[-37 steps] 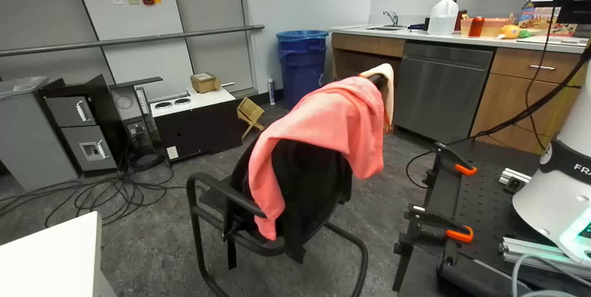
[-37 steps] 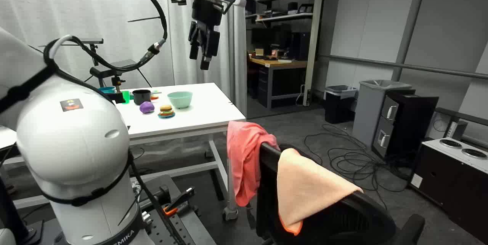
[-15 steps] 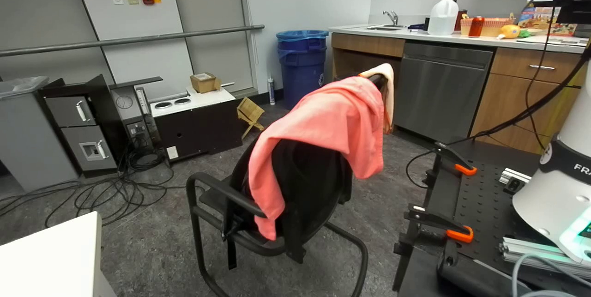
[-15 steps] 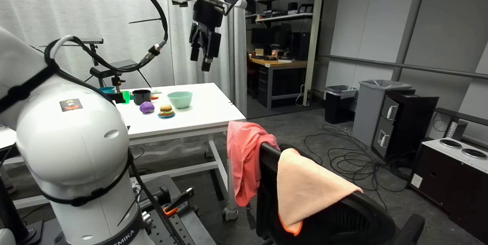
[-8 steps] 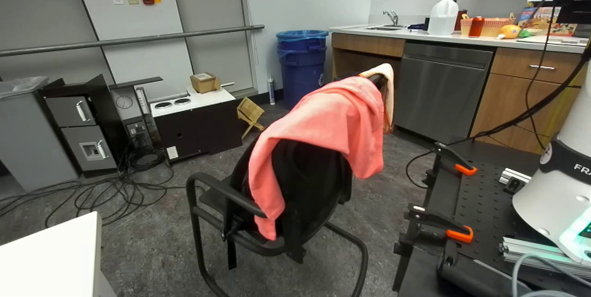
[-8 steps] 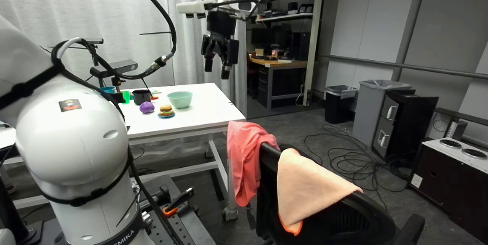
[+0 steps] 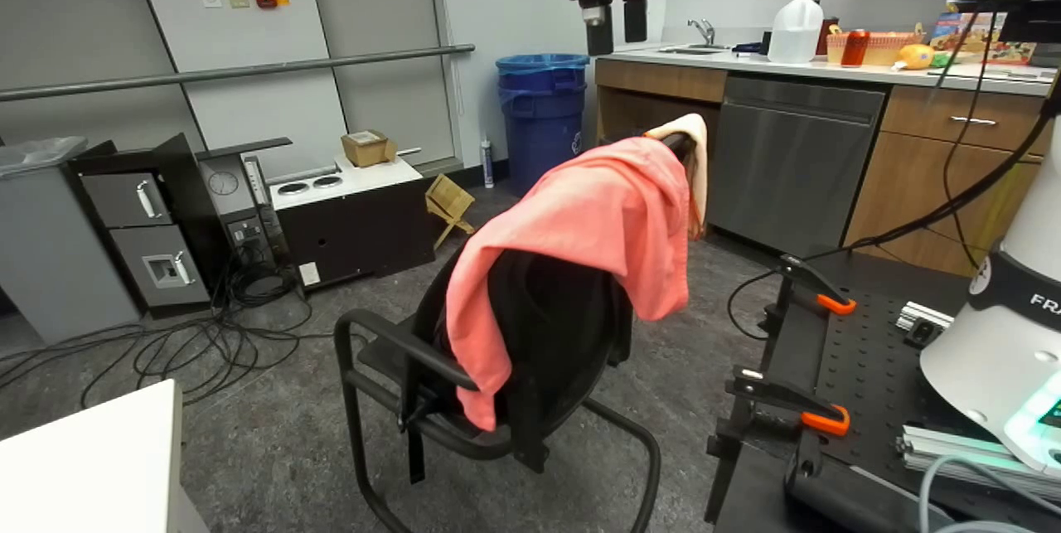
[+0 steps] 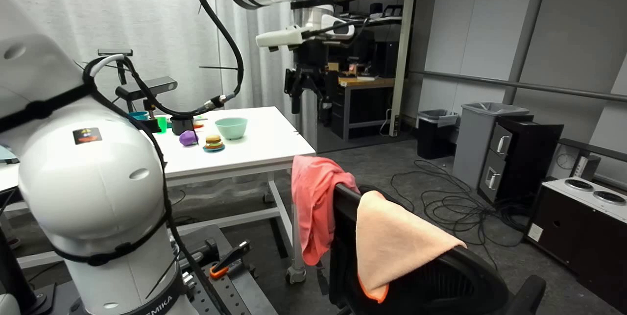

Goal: Remove the peach sweatshirt and cloth from the backrest of the chair and place them on the seat

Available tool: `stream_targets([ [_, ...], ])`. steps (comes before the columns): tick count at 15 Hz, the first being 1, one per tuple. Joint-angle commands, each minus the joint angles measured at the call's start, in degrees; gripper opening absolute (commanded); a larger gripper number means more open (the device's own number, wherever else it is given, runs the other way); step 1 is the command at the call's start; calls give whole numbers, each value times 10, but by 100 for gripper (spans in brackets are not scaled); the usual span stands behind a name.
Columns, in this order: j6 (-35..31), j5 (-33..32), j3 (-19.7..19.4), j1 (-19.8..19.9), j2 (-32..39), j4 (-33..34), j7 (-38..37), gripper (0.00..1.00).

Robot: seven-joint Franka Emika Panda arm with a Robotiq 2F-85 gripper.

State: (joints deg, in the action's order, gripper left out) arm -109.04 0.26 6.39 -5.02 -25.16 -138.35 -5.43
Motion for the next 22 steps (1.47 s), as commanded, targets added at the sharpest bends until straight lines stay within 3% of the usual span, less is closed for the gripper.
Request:
stream_targets([
  [1,-38,-32,-9,15,46,10,13,100],
  [9,-86,-51,-24,30,136,15,3,100],
  [18,-86,-29,-33,28,196,23,0,100],
  [19,-84,-24,-33,27,200,24,2,96],
  [20,-83,-22,-34,27,202,25,2,72],
  [22,-78,-12,-35,27,207,29,5,71],
])
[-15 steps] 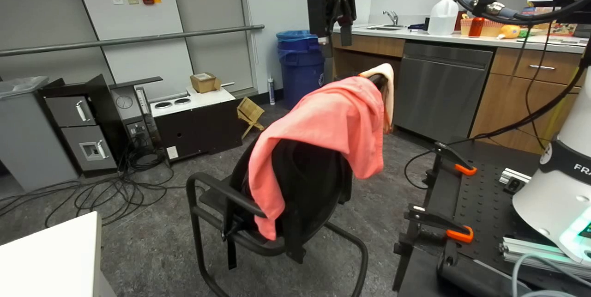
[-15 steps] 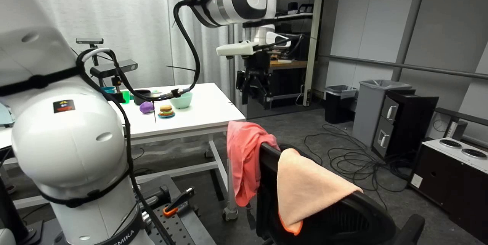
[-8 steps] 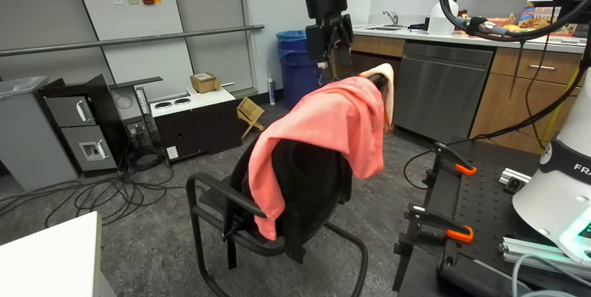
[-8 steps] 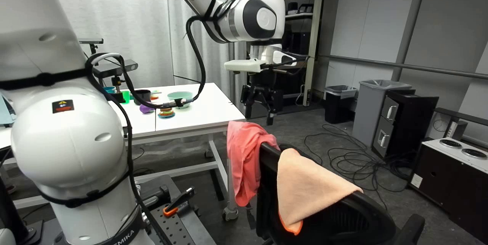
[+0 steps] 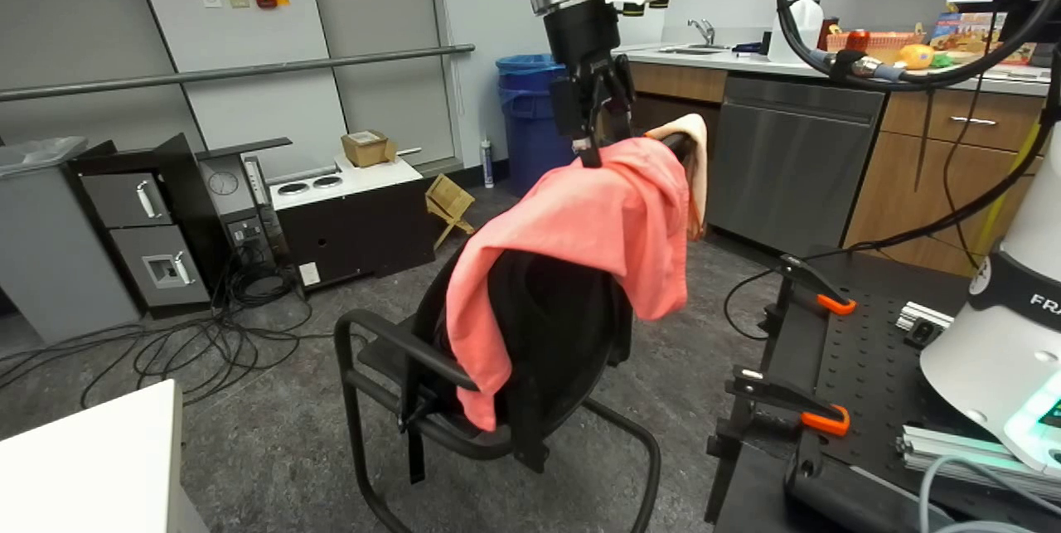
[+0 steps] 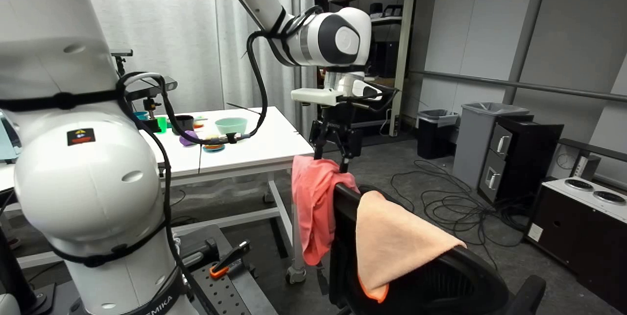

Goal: Remove the peach sweatshirt and cloth from the backrest of the chair and place them on the seat

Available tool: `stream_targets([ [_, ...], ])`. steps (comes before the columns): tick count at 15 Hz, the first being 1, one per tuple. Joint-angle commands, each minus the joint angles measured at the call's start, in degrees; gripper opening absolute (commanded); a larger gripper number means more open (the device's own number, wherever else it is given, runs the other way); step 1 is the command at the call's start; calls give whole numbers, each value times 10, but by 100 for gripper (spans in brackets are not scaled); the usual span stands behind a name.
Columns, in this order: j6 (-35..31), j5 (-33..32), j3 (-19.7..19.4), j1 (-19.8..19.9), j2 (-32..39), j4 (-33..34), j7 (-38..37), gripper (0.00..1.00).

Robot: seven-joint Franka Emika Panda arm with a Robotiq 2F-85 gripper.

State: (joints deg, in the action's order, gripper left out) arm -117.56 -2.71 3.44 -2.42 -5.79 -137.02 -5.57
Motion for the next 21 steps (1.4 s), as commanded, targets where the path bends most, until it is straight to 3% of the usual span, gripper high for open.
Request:
stream_targets([
  [1,9,22,-6,2,14,17,9,64],
  [9,28,40,-8,1,-14,26,20,3],
  [14,18,26,-1,-5,-67,36,37,1],
  [21,-101,-32,23,-4,-98,98,11,1],
])
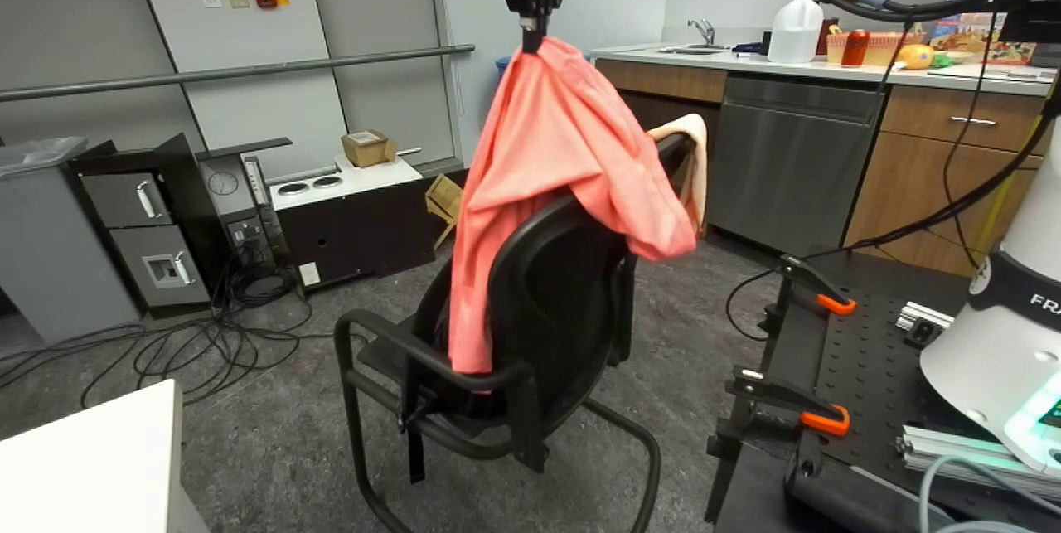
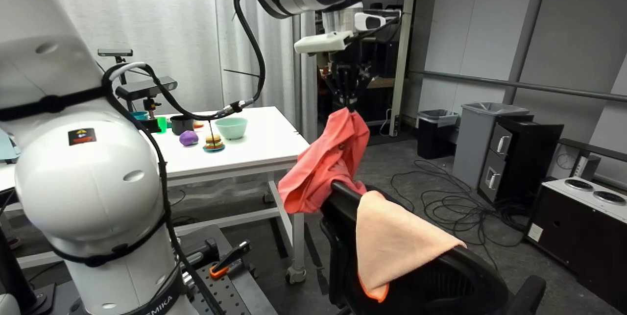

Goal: Remove the peach sweatshirt and cloth from the backrest of the chair and place them on the seat

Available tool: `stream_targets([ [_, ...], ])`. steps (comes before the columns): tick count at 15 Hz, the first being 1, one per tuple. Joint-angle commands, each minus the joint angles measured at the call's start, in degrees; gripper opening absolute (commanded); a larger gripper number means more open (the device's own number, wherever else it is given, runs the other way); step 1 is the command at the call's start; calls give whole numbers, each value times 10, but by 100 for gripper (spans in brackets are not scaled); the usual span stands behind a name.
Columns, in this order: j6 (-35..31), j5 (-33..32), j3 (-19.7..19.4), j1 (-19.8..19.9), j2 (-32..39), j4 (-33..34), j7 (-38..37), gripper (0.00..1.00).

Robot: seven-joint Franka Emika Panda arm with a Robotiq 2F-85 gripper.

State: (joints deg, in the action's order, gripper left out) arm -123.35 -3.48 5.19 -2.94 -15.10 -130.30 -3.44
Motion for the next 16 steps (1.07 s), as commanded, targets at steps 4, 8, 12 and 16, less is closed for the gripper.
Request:
stream_targets([
  [4,-148,-53,9,12,18,82,-42,1],
  [8,-227,-82,8,27,46,128,-87,1],
  [12,-295,-119,7,47,79,175,-146,1],
  [16,-366,-182,4,70,109,225,-223,1],
])
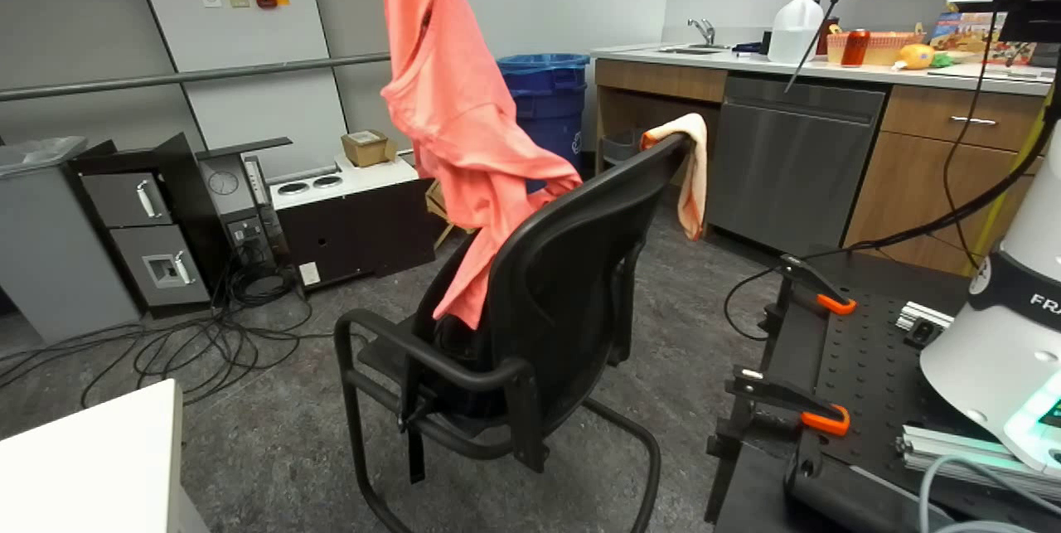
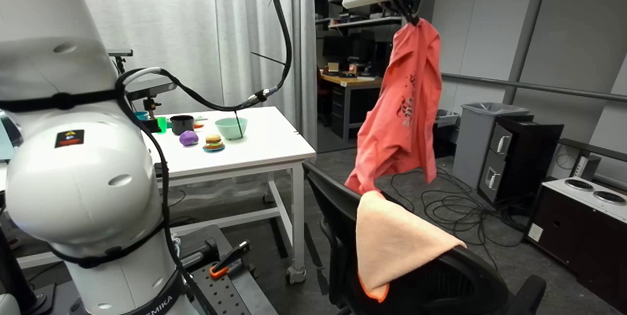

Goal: Remove the peach sweatshirt and cloth from the backrest of the chair and place them on the seat

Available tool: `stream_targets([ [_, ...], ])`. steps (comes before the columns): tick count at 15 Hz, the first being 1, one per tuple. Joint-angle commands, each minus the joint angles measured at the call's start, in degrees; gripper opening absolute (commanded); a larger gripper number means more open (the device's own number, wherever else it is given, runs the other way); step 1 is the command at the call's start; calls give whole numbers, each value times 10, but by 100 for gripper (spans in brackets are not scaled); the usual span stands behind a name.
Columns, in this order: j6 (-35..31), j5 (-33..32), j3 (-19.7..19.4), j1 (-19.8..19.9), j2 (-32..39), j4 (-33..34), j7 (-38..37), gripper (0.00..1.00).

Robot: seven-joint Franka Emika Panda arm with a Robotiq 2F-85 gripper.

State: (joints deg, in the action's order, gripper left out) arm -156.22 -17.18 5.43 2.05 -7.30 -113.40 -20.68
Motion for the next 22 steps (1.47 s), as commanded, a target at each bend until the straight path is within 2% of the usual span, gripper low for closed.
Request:
stream_targets([
  [1,-51,-64,1,27,36,65,-75,1],
  [5,-91,-156,2,48,55,96,-183,1],
  [11,-97,-282,-3,57,80,153,-322,1],
  [17,-78,-450,-18,58,119,298,-485,1],
  [19,-71,-487,-25,57,135,345,-523,1],
  [22,-71,-492,-34,57,157,373,-524,1],
])
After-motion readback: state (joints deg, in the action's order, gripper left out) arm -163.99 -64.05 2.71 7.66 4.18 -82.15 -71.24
